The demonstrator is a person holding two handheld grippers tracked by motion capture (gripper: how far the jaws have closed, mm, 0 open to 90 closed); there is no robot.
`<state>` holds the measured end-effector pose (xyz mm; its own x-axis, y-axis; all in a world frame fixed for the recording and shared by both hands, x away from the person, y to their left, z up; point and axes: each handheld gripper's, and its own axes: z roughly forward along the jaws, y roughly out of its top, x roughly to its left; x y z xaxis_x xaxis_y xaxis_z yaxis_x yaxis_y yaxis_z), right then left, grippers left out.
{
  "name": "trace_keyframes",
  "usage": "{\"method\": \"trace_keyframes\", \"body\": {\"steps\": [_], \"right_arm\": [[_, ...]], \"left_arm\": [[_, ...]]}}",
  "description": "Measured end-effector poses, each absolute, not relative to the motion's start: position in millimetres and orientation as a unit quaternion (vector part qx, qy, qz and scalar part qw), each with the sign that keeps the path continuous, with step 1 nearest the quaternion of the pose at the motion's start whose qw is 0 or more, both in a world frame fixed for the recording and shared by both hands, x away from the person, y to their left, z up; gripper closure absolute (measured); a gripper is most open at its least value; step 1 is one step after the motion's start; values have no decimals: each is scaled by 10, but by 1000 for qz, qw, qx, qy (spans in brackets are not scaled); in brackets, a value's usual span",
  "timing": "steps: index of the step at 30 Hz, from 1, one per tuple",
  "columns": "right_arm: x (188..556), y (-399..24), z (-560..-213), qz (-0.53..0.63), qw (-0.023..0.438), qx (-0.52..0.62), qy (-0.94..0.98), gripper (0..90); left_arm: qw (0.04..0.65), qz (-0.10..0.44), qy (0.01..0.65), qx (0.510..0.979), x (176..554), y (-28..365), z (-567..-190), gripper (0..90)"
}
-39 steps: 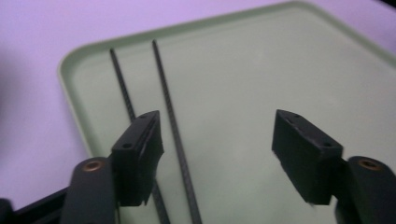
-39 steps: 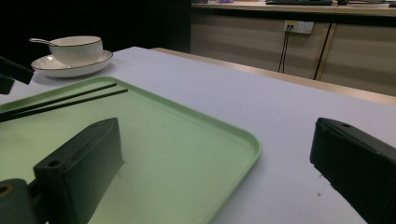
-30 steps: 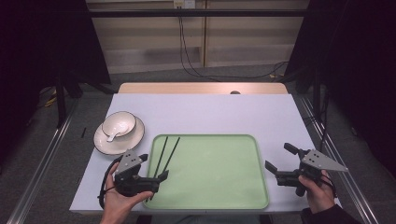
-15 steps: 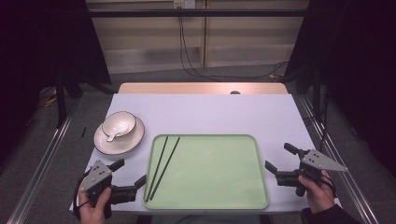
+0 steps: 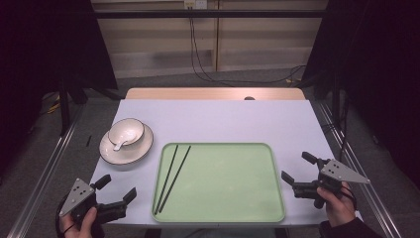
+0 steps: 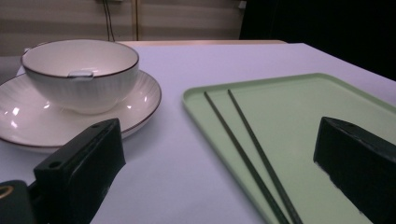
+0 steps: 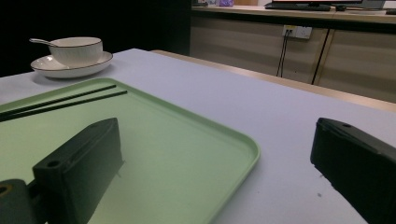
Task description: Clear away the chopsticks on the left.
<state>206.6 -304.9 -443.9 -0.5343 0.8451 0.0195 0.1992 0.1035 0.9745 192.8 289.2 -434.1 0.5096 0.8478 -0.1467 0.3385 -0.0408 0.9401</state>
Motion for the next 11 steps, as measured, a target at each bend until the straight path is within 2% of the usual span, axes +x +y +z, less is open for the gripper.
{"method": "trace_keyframes", "body": {"steps": [7,11], "right_arm": [[2066,-3066,-4439,549,300,382,680,18],[2081,-3057,-4450,545,298,384,683,17]], "left_arm": [[546,249,444,665,1880,2944,-4338,13],[554,248,429,669,1905,2904,-4349,12]]}}
